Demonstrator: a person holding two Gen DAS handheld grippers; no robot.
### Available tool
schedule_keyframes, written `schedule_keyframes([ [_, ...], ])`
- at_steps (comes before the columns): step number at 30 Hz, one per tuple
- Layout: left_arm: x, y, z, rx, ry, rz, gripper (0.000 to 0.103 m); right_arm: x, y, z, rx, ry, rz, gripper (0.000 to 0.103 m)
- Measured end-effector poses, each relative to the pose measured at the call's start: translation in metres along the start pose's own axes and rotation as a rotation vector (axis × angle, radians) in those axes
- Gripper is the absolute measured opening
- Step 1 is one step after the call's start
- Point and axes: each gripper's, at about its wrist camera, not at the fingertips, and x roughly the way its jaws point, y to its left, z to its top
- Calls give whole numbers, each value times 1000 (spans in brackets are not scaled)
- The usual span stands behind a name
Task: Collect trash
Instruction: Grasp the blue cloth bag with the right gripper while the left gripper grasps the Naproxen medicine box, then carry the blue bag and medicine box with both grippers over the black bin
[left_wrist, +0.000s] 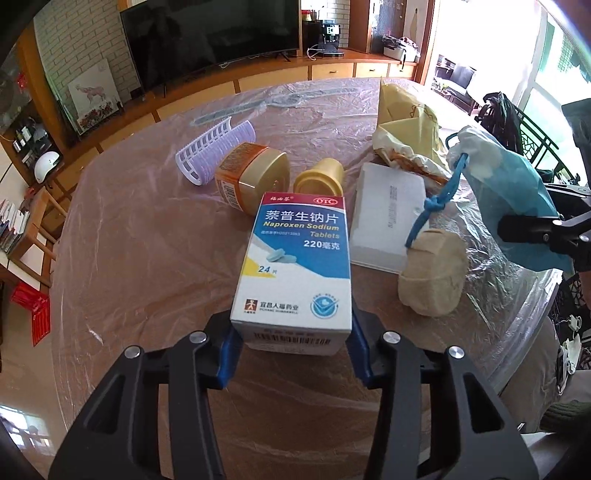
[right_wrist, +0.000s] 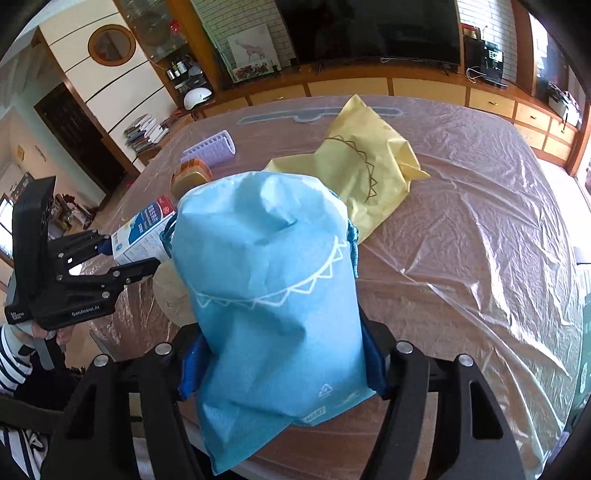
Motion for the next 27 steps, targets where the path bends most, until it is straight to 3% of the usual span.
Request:
schedule_keyframes([
  [14,-26,3,-16,-43,-37,-15,47,-27,11,-18,51,-59,31,66],
  [27,-54,-3,-37,-24,-60,-41,47,-36,35,-39,50,-57,89,62],
])
